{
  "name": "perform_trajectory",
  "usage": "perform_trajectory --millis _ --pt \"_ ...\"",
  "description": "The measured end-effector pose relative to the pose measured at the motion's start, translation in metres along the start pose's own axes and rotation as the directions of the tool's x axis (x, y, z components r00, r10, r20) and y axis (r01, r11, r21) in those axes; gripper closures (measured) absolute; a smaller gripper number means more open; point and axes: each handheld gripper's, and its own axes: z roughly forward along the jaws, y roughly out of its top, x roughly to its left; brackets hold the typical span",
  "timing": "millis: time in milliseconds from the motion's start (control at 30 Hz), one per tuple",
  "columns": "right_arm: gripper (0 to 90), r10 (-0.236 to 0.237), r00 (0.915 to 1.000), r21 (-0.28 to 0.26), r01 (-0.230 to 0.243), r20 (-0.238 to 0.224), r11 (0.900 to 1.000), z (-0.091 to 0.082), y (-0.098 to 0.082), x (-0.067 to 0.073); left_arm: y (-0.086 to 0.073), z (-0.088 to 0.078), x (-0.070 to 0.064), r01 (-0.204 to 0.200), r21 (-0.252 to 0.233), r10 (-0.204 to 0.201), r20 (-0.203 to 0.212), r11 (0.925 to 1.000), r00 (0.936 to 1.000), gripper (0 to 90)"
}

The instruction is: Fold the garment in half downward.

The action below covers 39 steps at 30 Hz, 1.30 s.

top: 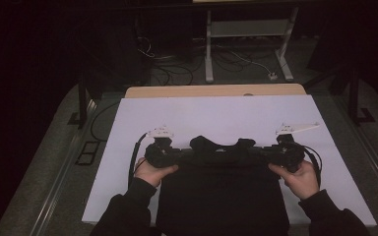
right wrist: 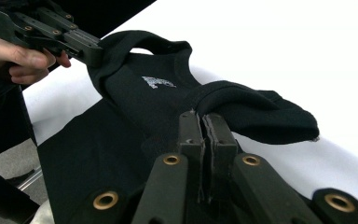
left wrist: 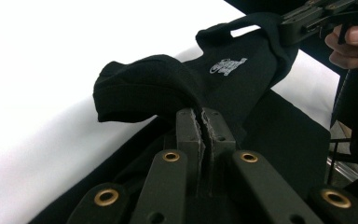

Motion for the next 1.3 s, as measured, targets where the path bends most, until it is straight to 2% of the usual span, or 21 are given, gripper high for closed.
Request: perform_trajectory --millis 433,867,1133,1300 --pt "85.4 -0.006 1.0 0.033 0.006 -0.007 0.999 0.002 -0.01 0.005 -0.01 0.002 -0.007 -0.013 0.041 0.013 0.013 0.9991 0.9998 85.6" --pt "85.3 -0.01 0.9996 0.096 0.013 -0.027 0.995 0.01 -0.022 0.008 -0.023 0.006 -0.013 -0.012 0.093 0.009 0.026 0.9956 0.9996 85.5" --pt "85.3 -0.001 0.999 0.141 0.007 -0.044 0.99 0.013 -0.033 0.009 -0.038 0.011 -0.011 -0.004 0.149 -0.004 0.051 0.9889 0.9987 85.5" --pt "85.3 0.002 0.9984 0.17 0.008 -0.056 0.985 0.014 -0.039 0.011 -0.04 0.012 -0.016 -0.012 0.157 0.003 0.059 0.9875 0.9982 85.5"
